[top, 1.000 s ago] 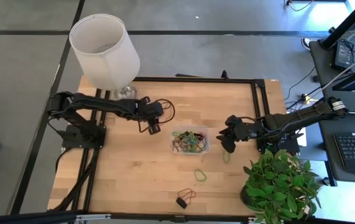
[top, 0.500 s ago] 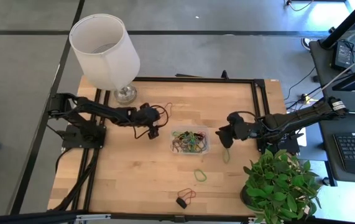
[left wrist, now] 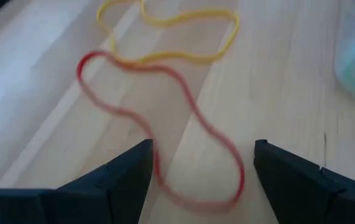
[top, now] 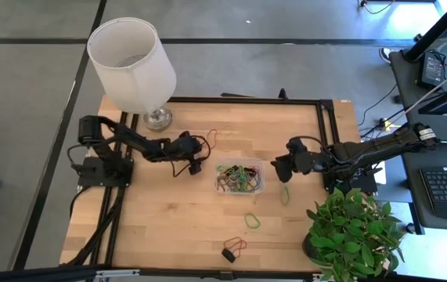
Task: Pick and place rubber bands into bin
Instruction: Put the red rubber band into the transparent bin
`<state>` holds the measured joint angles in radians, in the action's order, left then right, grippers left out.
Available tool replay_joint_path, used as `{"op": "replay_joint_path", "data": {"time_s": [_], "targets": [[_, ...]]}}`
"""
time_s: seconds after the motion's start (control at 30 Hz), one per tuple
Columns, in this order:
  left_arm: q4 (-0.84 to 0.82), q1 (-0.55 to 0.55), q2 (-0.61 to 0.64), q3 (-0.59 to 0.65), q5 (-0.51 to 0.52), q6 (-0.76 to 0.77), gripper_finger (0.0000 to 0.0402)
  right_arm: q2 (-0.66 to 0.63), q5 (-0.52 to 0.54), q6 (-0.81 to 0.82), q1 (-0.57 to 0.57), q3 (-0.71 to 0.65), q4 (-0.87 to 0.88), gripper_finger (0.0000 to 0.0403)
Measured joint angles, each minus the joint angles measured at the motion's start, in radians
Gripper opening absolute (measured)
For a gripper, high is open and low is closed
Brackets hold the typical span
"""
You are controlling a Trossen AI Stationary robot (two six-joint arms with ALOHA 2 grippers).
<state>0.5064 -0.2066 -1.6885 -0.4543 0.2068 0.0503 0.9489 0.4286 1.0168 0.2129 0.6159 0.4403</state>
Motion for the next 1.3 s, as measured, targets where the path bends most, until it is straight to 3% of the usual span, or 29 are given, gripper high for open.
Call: {"op": "replay_joint_path", "data": {"time_s": [0.13,0.23,0.33,0.5,0.57,0.77,1.0,1.13,1.3], "targets": [[0.131,0.001,-0.094,-0.001,0.013,0.01,0.0269,0.0,0.0,-0.001,-0.01,0.0,-0.006,0.0165],[0.155,0.002,-0.135,-0.006,0.019,0.075,0.0242,0.0,0.0,-0.002,-0.01,0.0,-0.007,0.0165],[0.17,0.001,-0.15,-0.006,0.001,0.109,0.0184,0.0,0.0,-0.003,-0.01,0.0,-0.007,0.0165],[0.158,0.0,-0.132,-0.004,0.022,0.139,0.0043,0.0,0.0,-0.006,-0.01,0.0,-0.008,0.0165],[0.139,0.0,-0.117,-0.004,0.024,0.142,0.0014,0.0,0.0,-0.007,-0.01,0.0,-0.008,0.0165],[0.033,0.005,0.006,0.004,0.027,0.146,0.0002,0.0,0.0,-0.012,-0.01,0.0,-0.01,0.0165],[-0.146,0.035,0.294,-0.003,0.115,0.146,0.0002,0.0,-0.001,-0.031,-0.009,0.0,-0.011,0.0165],[-0.291,0.061,0.419,-0.078,0.124,0.099,0.0002,0.0,-0.001,-0.055,-0.009,0.0,-0.013,0.0165],[-0.455,0.098,0.45,-0.243,0.14,-0.03,0.0002,0.0,-0.001,-0.065,-0.009,0.0,-0.013,0.0165]]}}
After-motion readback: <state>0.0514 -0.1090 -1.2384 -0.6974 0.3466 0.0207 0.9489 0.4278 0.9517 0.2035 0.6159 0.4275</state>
